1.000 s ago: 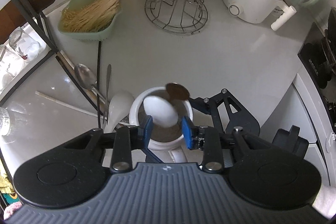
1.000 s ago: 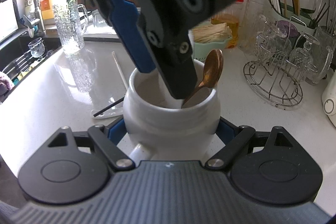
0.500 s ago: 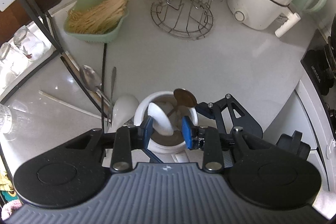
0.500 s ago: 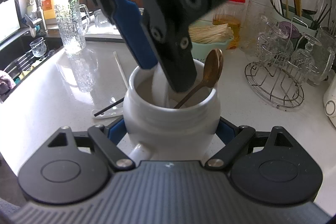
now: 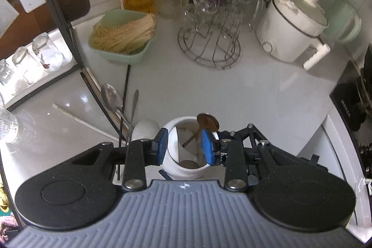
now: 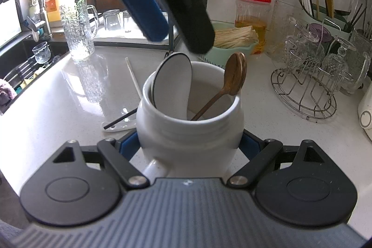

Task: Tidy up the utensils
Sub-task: 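Open the left tool to release the soup spoon into the mug, then move the left tool down to the silver spoon on the counter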

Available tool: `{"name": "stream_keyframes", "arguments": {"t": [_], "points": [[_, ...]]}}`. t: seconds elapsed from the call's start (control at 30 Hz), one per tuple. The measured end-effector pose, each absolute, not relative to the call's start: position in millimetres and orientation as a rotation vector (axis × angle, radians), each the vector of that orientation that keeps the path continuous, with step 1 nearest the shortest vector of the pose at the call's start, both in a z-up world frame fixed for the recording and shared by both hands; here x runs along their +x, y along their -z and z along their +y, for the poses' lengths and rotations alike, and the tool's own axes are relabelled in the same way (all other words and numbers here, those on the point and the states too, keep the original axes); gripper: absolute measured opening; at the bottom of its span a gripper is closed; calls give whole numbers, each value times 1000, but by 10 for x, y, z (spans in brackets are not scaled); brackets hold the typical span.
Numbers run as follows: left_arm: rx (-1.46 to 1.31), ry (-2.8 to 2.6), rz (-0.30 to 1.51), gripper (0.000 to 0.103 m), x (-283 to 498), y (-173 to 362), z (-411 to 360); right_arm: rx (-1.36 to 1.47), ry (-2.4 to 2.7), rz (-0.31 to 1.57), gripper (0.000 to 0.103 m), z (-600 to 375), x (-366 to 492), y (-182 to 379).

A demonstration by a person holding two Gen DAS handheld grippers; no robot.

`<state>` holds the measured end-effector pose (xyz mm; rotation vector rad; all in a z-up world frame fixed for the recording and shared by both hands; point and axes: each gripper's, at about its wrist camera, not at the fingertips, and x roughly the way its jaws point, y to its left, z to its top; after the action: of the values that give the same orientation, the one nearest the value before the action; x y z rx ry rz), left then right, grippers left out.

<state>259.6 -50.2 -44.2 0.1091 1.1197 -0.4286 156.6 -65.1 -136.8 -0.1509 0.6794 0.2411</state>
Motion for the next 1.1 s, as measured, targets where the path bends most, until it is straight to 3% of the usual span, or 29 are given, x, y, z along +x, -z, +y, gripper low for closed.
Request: {"name": "stream_keyframes", "arguments": {"t": [0.47,0.9,1.0,1.1], "points": [[67,364,940,37,2286,229,-256,-142,-222,687,91,-630,1585,1366],[-74,286,881,37,2178,383,11,-140,-223,680,91,-640,1579,1378],[-83,269,879,45,2154,444,98,-140,-223,678,91,-643,1576,1379],[-94,243,882,46,2141,526,202,-139,-225,676,91,-650,1573,1378]]}}
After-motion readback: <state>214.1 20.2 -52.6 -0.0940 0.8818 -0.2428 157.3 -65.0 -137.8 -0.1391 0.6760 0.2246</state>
